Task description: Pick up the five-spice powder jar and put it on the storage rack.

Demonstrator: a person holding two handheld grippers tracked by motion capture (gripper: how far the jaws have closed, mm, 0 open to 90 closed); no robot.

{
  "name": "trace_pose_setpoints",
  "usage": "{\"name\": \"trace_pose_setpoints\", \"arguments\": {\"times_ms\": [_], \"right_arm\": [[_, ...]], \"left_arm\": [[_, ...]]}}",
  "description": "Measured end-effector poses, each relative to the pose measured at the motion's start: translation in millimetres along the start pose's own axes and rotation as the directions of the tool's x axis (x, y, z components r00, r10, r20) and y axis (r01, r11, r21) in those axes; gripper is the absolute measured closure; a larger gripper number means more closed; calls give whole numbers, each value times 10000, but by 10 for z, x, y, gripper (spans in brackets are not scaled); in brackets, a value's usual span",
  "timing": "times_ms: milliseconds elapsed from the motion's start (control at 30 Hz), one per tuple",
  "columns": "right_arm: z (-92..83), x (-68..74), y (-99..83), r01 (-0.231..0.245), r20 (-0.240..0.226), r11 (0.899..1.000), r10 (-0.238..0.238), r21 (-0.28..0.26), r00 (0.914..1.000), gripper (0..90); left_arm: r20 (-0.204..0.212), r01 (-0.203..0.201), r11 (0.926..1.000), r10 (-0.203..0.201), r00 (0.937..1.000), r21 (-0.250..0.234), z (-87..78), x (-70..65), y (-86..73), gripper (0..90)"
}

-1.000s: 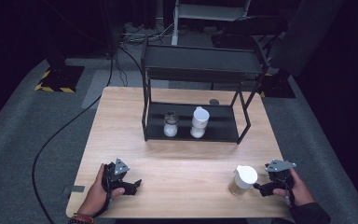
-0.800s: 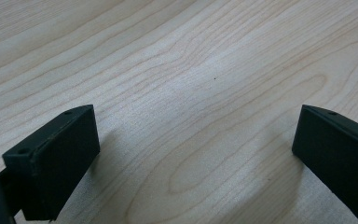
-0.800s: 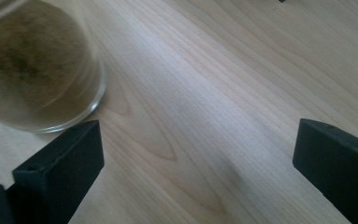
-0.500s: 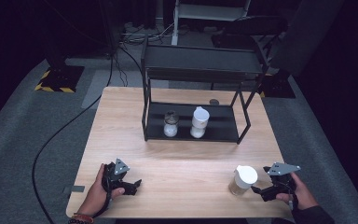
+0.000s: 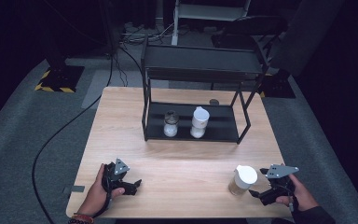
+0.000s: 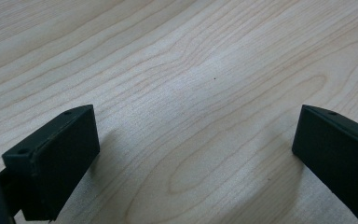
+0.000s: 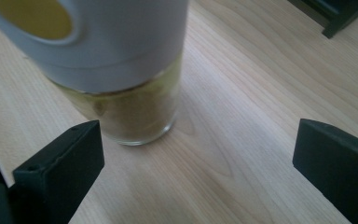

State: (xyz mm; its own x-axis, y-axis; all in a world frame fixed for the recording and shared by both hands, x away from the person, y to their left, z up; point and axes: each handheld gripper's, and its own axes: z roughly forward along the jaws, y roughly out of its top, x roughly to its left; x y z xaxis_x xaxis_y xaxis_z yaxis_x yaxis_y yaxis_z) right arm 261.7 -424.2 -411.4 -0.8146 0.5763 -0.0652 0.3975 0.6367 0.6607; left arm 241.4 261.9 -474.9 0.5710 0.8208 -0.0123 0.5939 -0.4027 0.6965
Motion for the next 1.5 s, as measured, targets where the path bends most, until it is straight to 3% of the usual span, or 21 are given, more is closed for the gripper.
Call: {"name": "trace_pose_setpoints", "arguments": {"times_ms": [233,500,800,933,1033,1500], "right_arm": [[-7,32,61,338,-381,9994,-341,-108,9987,18],[-2,46,100,376,-763,9984,-409,-433,9963,18],[40,45,130,-22,-1068,9967,-65,-807,9943,19],[67,76,166,-104,-919,9969,32,-786,9958,23],[74,49,149,-279,-1133,9945,164,-1008,9934,25],[133,114,224,-812,-836,9903,720,-1124,9939,109]], "left_arm": [[-7,7,10000,-7,10000,5,-1,-1,1,5],[-8,5,10000,-5,10000,5,-1,-2,0,6],[-9,3,10000,-3,10000,6,-1,-2,1,6],[-9,5,10000,-5,10000,7,-1,-2,1,5],[-9,3,10000,-3,10000,6,-1,-2,1,5],[-6,-9,10000,9,10000,14,-1,0,2,6]]}}
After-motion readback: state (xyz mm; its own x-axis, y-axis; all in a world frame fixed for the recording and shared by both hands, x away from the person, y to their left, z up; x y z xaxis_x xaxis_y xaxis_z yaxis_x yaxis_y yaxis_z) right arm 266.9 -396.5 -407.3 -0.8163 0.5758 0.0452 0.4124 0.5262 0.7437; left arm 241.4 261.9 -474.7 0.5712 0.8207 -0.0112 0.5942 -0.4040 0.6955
